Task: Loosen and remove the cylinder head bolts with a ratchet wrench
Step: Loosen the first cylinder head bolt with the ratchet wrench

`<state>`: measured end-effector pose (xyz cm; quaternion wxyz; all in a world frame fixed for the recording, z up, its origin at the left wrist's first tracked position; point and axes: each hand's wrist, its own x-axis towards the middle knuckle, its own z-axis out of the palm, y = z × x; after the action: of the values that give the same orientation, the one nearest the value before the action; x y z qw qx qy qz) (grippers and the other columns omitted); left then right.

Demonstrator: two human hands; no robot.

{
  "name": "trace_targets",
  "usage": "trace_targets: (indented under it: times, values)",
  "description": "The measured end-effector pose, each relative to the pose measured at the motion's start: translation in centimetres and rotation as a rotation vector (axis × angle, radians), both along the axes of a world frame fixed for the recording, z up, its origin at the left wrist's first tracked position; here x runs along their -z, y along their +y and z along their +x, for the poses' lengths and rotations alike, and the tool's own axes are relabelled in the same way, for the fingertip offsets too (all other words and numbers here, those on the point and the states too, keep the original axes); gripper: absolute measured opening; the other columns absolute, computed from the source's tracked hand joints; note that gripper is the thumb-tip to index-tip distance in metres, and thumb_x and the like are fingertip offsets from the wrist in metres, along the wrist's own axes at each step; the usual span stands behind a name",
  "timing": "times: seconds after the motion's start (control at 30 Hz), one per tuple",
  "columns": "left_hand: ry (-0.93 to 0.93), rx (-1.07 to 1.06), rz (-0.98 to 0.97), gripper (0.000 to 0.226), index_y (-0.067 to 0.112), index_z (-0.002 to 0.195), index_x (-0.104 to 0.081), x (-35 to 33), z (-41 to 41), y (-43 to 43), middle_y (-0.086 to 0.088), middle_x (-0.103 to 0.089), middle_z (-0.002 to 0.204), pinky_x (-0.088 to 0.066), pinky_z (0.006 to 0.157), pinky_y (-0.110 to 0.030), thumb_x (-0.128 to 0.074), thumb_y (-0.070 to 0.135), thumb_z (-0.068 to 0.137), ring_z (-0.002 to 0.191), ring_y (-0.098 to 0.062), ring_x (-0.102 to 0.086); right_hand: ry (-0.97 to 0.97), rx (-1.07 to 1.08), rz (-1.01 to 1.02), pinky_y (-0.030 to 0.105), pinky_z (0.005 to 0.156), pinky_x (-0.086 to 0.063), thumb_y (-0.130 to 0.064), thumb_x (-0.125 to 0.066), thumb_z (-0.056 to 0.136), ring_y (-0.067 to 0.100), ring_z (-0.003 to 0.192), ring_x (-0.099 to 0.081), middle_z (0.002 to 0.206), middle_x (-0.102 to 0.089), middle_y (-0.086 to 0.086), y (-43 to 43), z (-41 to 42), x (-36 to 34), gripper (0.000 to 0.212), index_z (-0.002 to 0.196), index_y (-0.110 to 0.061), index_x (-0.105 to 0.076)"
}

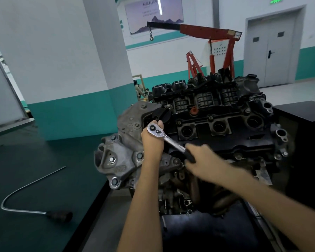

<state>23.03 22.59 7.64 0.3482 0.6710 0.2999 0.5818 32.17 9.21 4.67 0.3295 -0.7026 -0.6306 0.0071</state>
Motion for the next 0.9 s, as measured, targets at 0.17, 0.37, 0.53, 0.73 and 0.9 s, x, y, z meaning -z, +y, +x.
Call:
trace_targets:
  times: [0.17,0.37,0.53,0.73,0.9]
  values:
    - [0.005,-0.008,0.048,0.040,0.014,0.062,-0.034,0.4,-0.3,-0.4,-0.011,-0.036,0.064,-0.030,0.054,-0.022,-0.052,0.010,0.098,0.061,-0.019,-0.031,0.445,-0.002,0.134,0.032,0.066,-0.053,-0.014,-0.055,0.085,0.022,0.073,-0.063,0.080,-0.061,0.003,1.8,-8.0,4.5,0.017,0.102,-0.014,-0.051]
    - [-0.002,-0.015,-0.015,0.043,0.004,0.060,-0.037,0.5,-0.5,-0.1,-0.010,-0.035,0.058,-0.028,0.055,-0.028,-0.061,0.017,0.094,0.057,-0.015,-0.031,0.064,-0.105,-0.032,0.017,0.051,-0.034,-0.013,-0.056,0.084,0.017,0.057,-0.052,0.069,-0.051,-0.001,0.3,-1.3,1.0,0.016,0.085,-0.024,-0.045]
    - [0.014,0.060,0.003,0.042,-0.003,0.066,-0.044,0.7,-0.9,-0.6,-0.024,-0.047,0.062,-0.034,0.057,-0.030,-0.060,0.023,0.095,0.059,-0.017,-0.039,-0.564,-0.054,-0.144,0.027,0.057,-0.036,-0.019,-0.054,0.088,0.013,0.060,-0.048,0.067,-0.035,-0.014,1.3,5.6,-6.8,0.031,0.118,-0.023,-0.050]
    - [0.035,0.070,0.017,0.042,0.013,0.063,-0.032,0.1,-0.6,-0.2,-0.001,-0.027,0.059,-0.027,0.049,-0.017,-0.054,0.018,0.098,0.051,-0.005,-0.025,-0.123,0.032,0.031,0.030,0.059,-0.043,-0.022,-0.056,0.084,0.032,0.073,-0.060,0.069,-0.045,0.000,-0.1,0.8,-0.2,0.015,0.094,-0.025,-0.046]
    - [0.026,0.033,0.034,0.043,0.016,0.063,-0.030,0.4,-0.4,0.0,-0.012,-0.032,0.064,-0.028,0.059,-0.032,-0.053,0.018,0.098,0.062,-0.021,-0.029,0.362,0.086,0.133,0.036,0.066,-0.051,-0.017,-0.053,0.084,0.034,0.079,-0.062,0.083,-0.063,0.013,1.4,-7.5,4.8,0.023,0.106,-0.018,-0.048]
